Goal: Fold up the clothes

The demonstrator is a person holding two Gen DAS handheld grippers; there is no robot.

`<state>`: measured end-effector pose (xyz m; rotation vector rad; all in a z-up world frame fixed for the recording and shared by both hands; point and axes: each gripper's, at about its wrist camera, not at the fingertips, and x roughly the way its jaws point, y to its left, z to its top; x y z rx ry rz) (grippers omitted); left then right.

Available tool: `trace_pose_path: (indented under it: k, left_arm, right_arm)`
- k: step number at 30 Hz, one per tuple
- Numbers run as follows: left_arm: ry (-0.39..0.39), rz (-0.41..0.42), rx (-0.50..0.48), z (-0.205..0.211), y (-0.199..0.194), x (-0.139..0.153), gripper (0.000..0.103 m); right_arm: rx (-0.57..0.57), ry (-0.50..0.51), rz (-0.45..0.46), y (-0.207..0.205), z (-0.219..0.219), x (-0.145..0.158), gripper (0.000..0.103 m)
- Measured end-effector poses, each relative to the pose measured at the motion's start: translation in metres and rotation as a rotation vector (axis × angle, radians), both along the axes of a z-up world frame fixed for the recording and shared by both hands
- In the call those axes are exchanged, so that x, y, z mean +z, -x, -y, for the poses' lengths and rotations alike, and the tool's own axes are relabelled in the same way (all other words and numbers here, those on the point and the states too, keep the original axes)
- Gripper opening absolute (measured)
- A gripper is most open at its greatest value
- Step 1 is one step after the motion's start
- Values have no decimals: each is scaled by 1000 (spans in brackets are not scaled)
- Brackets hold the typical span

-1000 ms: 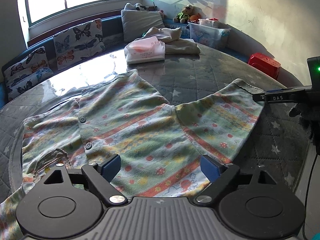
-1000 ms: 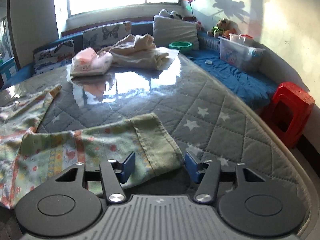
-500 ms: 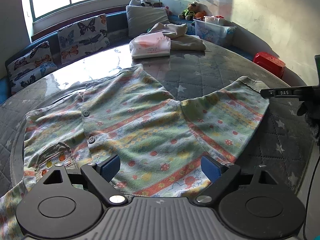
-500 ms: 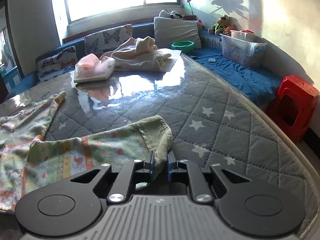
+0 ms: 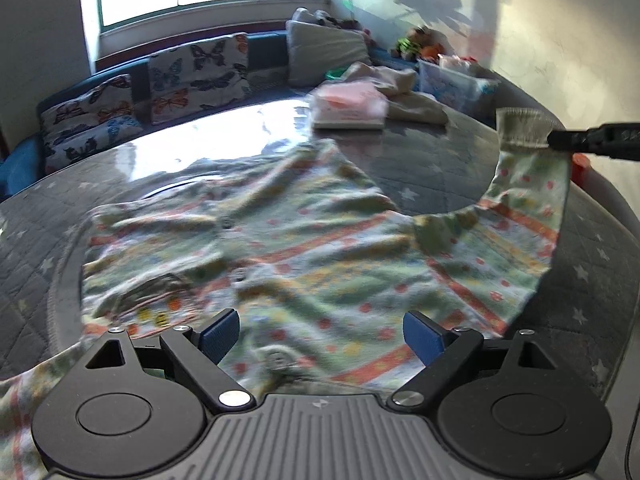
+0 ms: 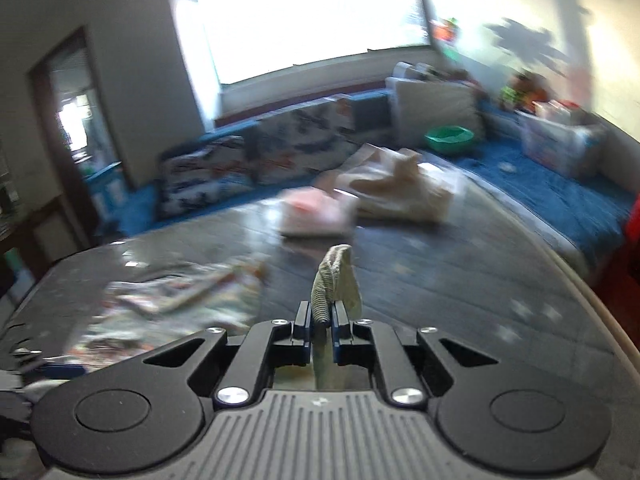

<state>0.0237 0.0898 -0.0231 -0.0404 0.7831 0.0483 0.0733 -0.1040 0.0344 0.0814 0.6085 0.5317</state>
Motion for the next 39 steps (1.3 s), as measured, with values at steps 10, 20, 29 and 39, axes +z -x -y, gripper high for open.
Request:
trace_pose_path:
  k: [10,20,29,39]
  left_arm:
    - [49,61,168,-69,46,8,94]
    - [81,60,283,-115,82,1,94]
    - [97,78,309,-124,90,4,94]
    - [128,116,145,-83,62,11,92]
  right_arm:
    - [310,-8,71,26,-121,44,8]
    - [555,54,-11,64,-231,-1,10]
    - [586,123,-25,71,-231,-10,25]
    - [461,298,-129,42,-157,-54,24]
